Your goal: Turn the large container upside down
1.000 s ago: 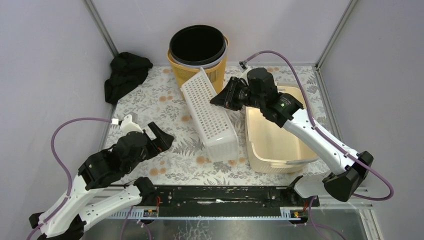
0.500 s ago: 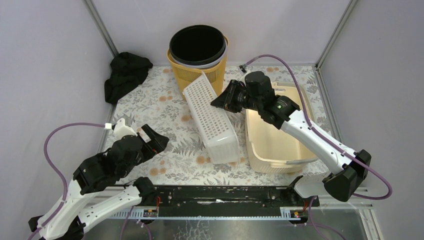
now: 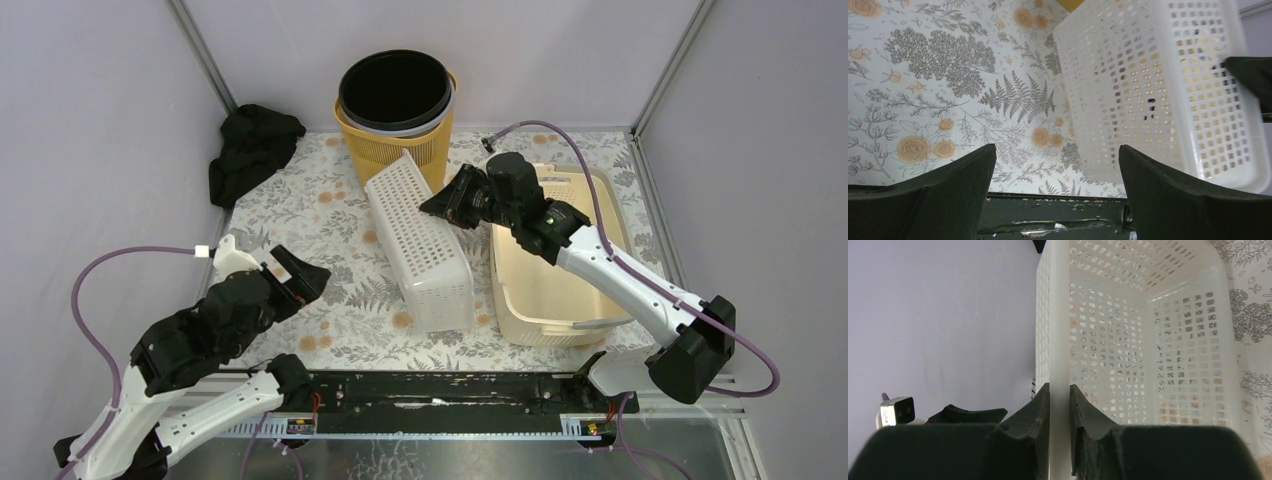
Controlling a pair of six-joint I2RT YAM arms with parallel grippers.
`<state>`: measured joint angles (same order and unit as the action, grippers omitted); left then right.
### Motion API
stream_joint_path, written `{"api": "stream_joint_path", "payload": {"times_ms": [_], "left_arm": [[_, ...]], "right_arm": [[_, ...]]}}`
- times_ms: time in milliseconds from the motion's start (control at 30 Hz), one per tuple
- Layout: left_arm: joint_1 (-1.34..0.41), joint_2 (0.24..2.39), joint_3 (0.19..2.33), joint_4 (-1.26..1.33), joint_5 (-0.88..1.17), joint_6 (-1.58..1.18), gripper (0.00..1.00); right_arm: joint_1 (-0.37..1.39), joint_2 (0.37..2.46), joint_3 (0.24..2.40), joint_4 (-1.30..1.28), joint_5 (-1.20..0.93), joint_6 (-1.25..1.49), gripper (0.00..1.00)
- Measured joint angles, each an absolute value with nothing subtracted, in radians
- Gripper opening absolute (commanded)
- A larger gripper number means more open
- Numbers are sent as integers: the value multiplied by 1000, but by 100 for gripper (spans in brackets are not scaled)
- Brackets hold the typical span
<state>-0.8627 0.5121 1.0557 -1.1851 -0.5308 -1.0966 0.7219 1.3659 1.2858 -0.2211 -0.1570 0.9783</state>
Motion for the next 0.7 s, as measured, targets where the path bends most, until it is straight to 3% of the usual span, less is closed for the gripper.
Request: {"api": "stream_joint_path", "payload": {"times_ms": [367, 700], "left_arm": [[-863, 512, 1138, -1208, -551, -1082, 100], [-863, 510, 1138, -1213, -550, -1072, 100]], "right_arm": [[754, 1372, 1177, -43, -100, 1091, 0], [887, 1505, 1135, 230, 47, 1139, 0]]}}
